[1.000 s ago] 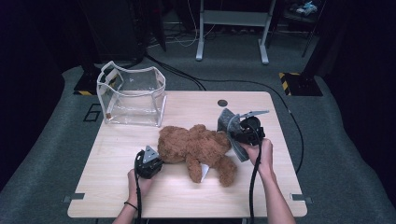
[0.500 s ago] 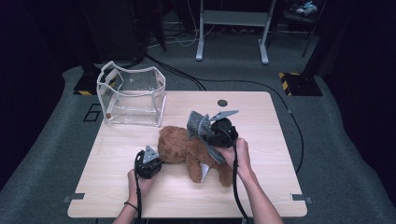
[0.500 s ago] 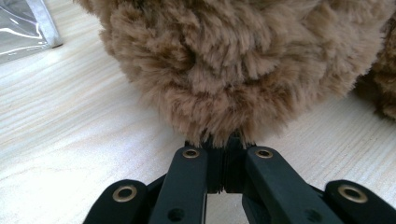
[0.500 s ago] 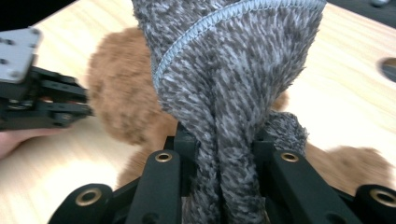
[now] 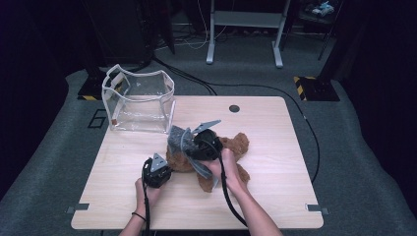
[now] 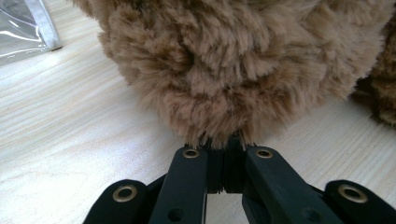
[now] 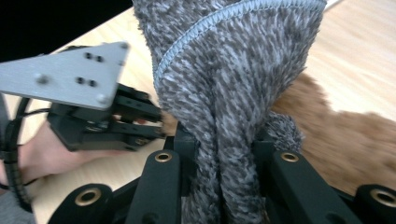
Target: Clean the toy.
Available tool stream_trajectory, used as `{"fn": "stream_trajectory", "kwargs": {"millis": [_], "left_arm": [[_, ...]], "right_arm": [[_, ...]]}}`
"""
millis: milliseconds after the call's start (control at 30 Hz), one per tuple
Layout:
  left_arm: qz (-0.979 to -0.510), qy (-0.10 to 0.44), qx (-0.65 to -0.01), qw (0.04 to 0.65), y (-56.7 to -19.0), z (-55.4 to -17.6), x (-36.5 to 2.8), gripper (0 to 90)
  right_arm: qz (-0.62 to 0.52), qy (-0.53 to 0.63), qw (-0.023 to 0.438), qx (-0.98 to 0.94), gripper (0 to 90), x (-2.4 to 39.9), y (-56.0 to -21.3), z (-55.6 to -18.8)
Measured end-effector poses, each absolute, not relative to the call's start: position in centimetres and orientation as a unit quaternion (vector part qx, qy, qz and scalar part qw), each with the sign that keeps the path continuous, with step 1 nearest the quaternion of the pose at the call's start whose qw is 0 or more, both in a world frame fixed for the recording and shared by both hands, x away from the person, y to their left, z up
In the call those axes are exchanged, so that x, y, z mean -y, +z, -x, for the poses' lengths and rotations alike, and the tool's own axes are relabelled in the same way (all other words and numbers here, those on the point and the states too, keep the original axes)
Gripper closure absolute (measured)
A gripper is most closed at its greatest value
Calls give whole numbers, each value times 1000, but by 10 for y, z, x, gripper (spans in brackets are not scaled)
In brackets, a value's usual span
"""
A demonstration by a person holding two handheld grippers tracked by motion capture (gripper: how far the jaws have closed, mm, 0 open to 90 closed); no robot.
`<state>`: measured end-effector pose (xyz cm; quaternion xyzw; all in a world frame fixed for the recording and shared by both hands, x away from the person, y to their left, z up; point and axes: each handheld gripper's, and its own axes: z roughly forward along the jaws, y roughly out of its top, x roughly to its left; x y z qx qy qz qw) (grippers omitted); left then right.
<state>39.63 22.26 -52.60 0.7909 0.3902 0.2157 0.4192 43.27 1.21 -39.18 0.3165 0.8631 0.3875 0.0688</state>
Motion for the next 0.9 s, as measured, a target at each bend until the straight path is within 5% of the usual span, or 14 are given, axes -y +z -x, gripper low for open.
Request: {"fn": "stream_trajectory", "kwargs": {"millis": [333, 900], "left_arm": [[-796, 213, -389, 413, -526, -397, -223, 890], [-796, 216, -384, 415, -526, -397, -224, 890]], "right_arm": [[-314, 369, 47, -874, 730, -32, -414, -433], [-363, 356, 87, -857, 732, 37, -428, -421]]}}
